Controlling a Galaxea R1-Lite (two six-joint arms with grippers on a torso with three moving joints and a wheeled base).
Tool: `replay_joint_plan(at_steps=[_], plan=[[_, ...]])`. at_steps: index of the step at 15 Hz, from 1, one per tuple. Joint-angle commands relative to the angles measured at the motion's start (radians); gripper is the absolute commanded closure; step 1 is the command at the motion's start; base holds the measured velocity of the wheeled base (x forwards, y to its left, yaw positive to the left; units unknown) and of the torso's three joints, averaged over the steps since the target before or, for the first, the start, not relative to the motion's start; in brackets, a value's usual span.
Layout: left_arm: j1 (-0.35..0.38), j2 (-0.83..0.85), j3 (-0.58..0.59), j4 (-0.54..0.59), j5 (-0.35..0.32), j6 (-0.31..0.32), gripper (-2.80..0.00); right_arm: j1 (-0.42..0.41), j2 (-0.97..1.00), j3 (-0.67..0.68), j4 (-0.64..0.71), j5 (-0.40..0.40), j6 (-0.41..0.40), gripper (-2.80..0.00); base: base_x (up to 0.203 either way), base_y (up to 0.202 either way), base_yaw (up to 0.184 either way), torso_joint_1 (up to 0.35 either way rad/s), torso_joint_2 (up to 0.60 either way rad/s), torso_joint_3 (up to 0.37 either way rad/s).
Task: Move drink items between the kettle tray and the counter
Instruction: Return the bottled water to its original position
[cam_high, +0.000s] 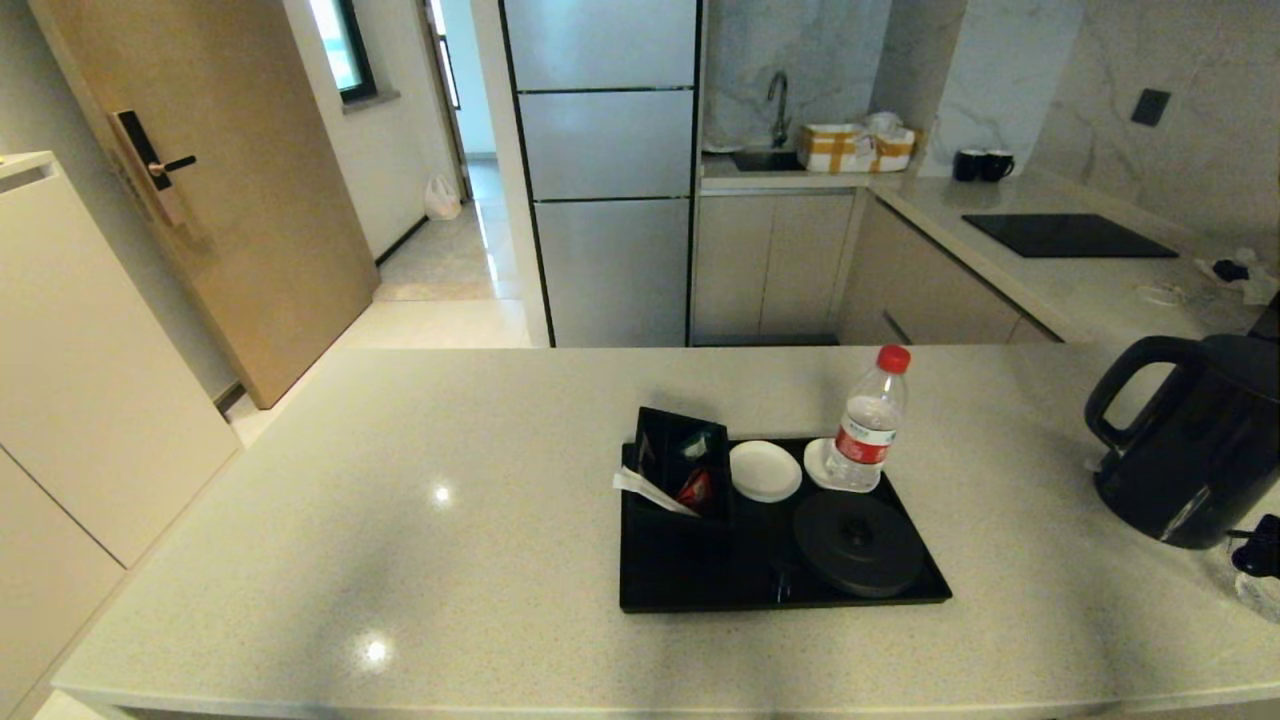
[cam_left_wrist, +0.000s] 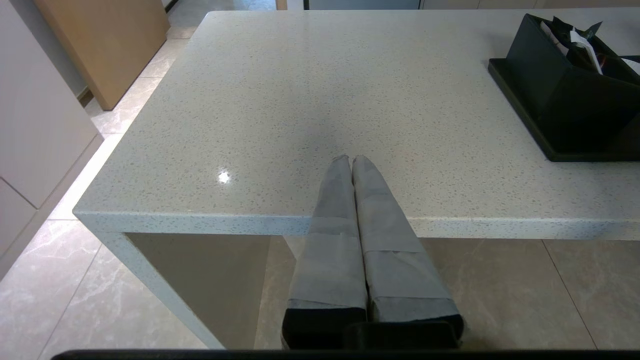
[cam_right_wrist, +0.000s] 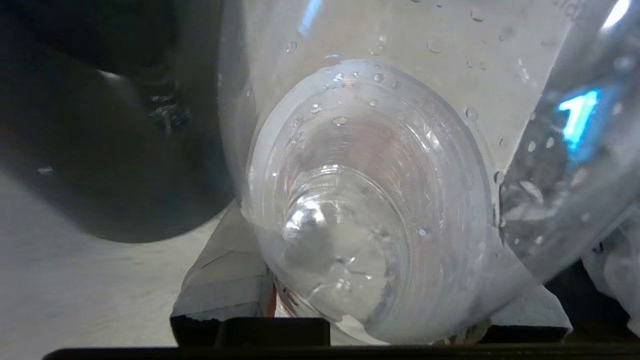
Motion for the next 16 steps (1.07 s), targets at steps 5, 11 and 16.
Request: replay_joint_plan(at_steps=[5,11,16], plan=[[0.000,0.000,0.000,0.000,0.000,0.000,0.00,0.067,-0.531,0.022,0.385,0.104,0.008,0.00,0.000,0.000,0.000,0.000,0.00,0.000],[0.000,0.000,0.000,0.000,0.000,0.000,0.00,0.564,-0.941,-0.293,1.358,0.237,0.120,0.00,0.000,0.000,0.000,0.000,0.00,0.000],[0.000,0.000,0.000,0.000,0.000,0.000,0.00,0.848,-0.678,-0.463,1.356,0.286,0.143,0.00,0.000,0.000,0.000,0.000,0.00,0.000]])
